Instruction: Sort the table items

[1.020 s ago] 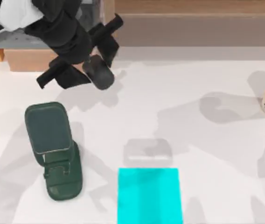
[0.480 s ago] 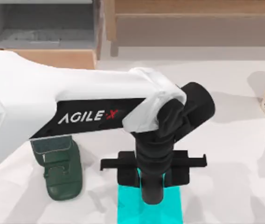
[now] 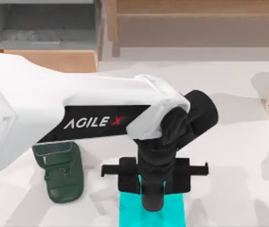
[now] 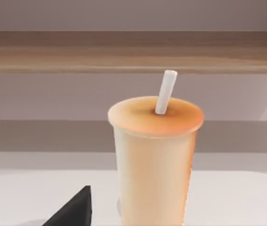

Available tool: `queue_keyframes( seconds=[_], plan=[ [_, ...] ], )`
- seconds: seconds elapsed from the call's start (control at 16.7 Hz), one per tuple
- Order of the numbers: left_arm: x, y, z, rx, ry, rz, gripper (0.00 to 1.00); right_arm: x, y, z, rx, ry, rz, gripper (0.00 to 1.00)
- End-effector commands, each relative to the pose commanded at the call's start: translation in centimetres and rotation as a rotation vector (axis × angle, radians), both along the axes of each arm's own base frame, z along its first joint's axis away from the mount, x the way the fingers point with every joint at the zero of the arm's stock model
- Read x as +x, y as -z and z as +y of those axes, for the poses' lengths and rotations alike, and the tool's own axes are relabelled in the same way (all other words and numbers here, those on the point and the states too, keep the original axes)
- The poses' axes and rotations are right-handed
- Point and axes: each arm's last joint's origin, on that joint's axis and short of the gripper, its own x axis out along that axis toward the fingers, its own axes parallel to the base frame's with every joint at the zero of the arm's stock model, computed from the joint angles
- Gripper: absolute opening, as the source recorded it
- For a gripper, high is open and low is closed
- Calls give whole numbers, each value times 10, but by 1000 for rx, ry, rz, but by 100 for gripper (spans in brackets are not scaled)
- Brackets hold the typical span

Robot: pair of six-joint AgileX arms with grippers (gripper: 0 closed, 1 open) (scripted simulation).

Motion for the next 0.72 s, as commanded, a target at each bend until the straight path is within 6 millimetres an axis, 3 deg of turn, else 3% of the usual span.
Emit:
queue_keyframes(
  seconds=[0.3,0.72],
  plan=[
    [-1,5,0,2,1,1,0,0,0,0,0,0,0,100],
    [-1,5,0,2,1,1,53,0,0,0,0,0,0,100]
  ],
)
